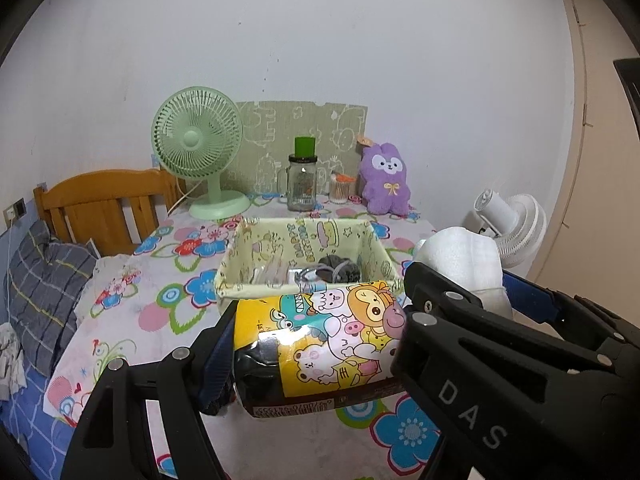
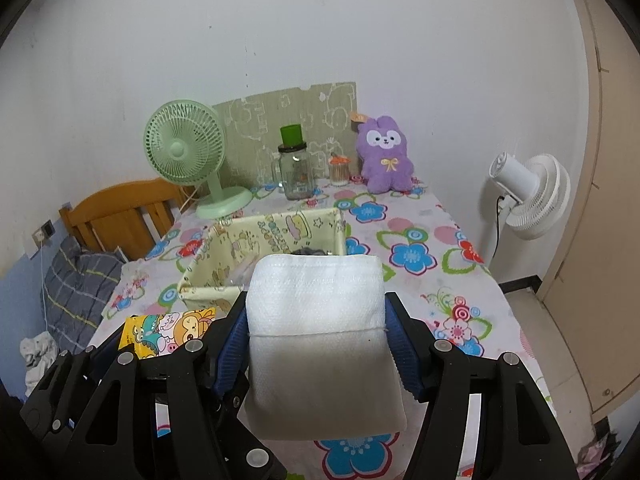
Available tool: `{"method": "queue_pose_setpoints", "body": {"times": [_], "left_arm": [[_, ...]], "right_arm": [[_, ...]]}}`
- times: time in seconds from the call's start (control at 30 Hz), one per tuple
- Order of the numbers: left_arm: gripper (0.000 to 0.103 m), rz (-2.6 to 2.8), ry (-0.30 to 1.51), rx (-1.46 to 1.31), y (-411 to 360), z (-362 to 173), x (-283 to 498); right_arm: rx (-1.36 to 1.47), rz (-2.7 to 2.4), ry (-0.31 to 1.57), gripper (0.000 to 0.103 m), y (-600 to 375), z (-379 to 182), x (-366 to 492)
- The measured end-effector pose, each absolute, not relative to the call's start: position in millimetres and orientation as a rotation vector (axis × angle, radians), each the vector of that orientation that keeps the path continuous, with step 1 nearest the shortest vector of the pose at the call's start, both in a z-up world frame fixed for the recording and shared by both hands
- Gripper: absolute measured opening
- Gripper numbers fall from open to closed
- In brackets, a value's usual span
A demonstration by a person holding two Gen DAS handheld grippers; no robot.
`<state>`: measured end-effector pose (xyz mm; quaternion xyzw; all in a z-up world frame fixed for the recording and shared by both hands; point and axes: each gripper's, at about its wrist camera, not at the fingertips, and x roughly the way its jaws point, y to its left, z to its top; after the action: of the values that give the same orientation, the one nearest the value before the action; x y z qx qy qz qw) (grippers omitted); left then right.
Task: Organize soft objects
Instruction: 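Lift tissue pack with left tool while right tool carries white towel to basket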
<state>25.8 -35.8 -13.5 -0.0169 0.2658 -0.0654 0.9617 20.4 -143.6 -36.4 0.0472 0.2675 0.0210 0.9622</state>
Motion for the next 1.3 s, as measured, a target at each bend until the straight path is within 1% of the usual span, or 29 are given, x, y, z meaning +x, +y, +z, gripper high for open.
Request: {"method": "queue_pose_setpoints", "body": {"times": [0.57,1.3], "left_arm": [[0.079,-0.144,0.524,-0.032,-31.2,0.6,43.8],[0.079,-0.160,0.558,-0.009,-29.9,-4.3,98.3]], "right_arm": [[0.073,0.045,0.513,0.067,-138.7,-17.4,37.6],[0.035,0.054,0.517,0.067,-133.1,-22.1,88.9]]}}
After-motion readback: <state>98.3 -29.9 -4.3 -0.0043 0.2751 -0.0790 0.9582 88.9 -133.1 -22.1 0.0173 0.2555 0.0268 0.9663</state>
